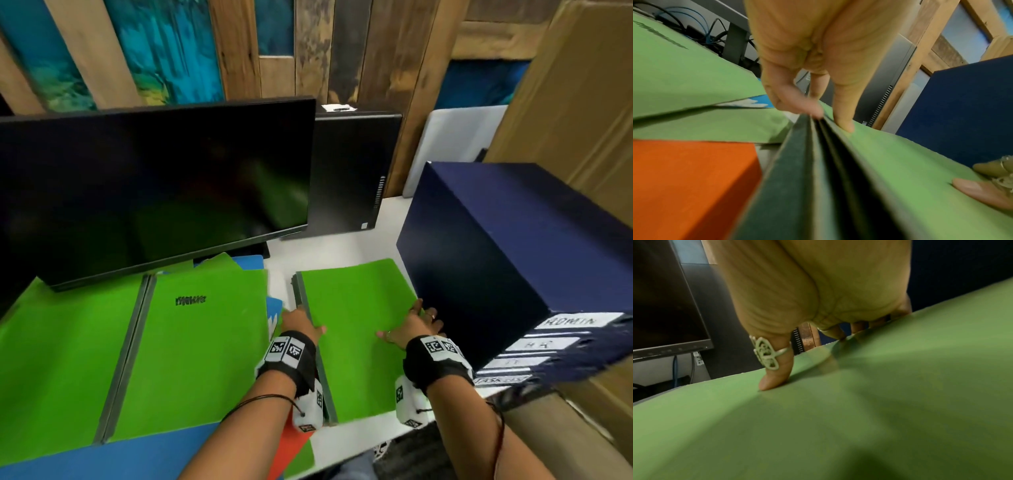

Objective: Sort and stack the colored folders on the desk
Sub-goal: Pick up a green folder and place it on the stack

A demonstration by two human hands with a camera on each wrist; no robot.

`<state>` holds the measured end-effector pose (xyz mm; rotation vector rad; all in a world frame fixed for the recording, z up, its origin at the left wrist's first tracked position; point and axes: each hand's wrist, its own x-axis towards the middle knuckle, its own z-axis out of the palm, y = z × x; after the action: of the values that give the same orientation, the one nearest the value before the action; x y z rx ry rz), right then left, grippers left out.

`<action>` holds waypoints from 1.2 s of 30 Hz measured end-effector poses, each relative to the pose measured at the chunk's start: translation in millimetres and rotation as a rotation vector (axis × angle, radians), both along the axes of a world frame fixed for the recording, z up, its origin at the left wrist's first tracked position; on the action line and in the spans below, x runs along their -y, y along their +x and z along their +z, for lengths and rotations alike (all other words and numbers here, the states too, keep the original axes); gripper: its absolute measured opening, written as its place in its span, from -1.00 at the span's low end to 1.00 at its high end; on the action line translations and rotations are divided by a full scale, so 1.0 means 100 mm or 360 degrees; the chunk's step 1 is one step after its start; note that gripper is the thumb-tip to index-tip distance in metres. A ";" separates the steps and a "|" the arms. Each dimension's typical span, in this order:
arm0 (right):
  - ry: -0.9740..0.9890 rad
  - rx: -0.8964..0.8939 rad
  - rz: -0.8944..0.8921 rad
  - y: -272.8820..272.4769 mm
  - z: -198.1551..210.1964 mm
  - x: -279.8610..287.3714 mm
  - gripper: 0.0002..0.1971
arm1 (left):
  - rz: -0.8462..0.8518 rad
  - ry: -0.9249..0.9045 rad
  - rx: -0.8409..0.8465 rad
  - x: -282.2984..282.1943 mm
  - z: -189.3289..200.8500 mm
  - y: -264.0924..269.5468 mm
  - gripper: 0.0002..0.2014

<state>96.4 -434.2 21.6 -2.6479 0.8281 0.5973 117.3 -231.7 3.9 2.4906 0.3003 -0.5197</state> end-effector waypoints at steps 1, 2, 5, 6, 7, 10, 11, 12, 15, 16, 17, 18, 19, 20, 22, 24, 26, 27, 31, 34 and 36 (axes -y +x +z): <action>-0.0005 -0.0008 0.0007 0.01 -0.02 0.01 0.25 | -0.0003 0.0041 -0.0020 0.01 0.00 0.00 -0.33; -0.0001 -0.0012 0.0012 0.02 -0.03 0.01 0.24 | -0.0001 0.0078 -0.0036 0.01 0.00 0.01 -0.30; 0.0010 -0.0045 0.0030 0.05 -0.08 0.01 0.20 | 0.0002 0.0125 -0.0061 0.02 -0.02 0.02 -0.26; 0.0007 -0.0072 0.0042 0.05 -0.09 0.01 0.18 | -0.0005 0.0113 -0.0065 0.02 -0.03 0.01 -0.27; -0.0004 -0.0097 0.0061 0.05 -0.11 0.00 0.14 | -0.0010 0.0093 -0.0068 0.03 -0.03 0.01 -0.28; -0.0110 -0.0082 0.0196 0.02 -0.08 -0.06 0.00 | -0.0048 0.0088 -0.0099 -0.06 0.00 0.01 -0.26; -0.0168 -0.0014 0.0277 0.02 -0.05 -0.12 -0.06 | -0.0036 0.0104 -0.0097 -0.15 0.04 0.03 -0.27; -0.0238 0.0073 0.0376 0.02 -0.01 -0.20 -0.10 | 0.0001 0.0118 -0.0082 -0.26 0.08 0.05 -0.29; -0.0224 0.0412 0.0658 0.02 0.11 -0.61 -0.29 | 0.0174 0.0197 0.0006 -0.74 0.19 0.07 -0.33; -0.0071 0.0520 0.0737 0.02 0.13 -0.78 -0.38 | 0.0259 0.0237 0.0022 -0.93 0.21 0.05 -0.33; 0.0122 0.0606 0.0825 0.02 0.14 -0.95 -0.49 | 0.0357 0.0272 0.0030 -1.13 0.21 0.03 -0.32; 0.0307 0.0640 0.0918 0.01 0.16 -1.12 -0.59 | 0.0469 0.0306 0.0023 -1.33 0.20 -0.01 -0.29; 0.0459 0.0617 0.0987 -0.01 0.16 -1.31 -0.67 | 0.0573 0.0365 -0.0012 -1.54 0.18 -0.08 -0.23; 0.0559 0.0565 0.1022 -0.02 0.13 -1.48 -0.71 | 0.0653 0.0436 -0.0071 -1.72 0.16 -0.16 -0.12; 0.0686 0.0384 0.0930 -0.01 0.02 -1.75 -0.66 | 0.0707 0.0562 -0.0237 -1.99 0.10 -0.32 0.15; 0.0724 0.0170 0.0759 0.00 -0.08 -1.97 -0.43 | 0.0751 0.0560 -0.0347 -2.16 0.03 -0.51 0.31; 0.0780 0.0059 0.0530 0.03 -0.14 -2.12 -0.27 | 0.0765 0.0516 -0.0358 -2.21 -0.02 -0.67 0.37; 0.0829 0.0041 0.0408 0.06 -0.16 -2.19 -0.23 | 0.0767 0.0502 -0.0346 -2.22 -0.04 -0.74 0.40; 0.0931 0.0067 0.0047 0.15 -0.25 -2.30 -0.22 | 0.0764 0.0536 -0.0382 -2.17 -0.04 -0.91 0.46; 0.0903 0.0251 -0.0115 0.11 -0.21 -2.32 -0.32 | 0.0763 0.0585 -0.0412 -2.16 0.04 -0.98 0.39; 0.0969 0.0456 -0.0168 0.09 -0.18 -2.33 -0.34 | 0.0733 0.0588 -0.0482 -2.21 0.15 -0.99 0.26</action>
<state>105.4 -200.9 3.9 -2.0557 0.5792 0.3548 18.5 -11.2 18.5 2.5542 1.1470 -0.6901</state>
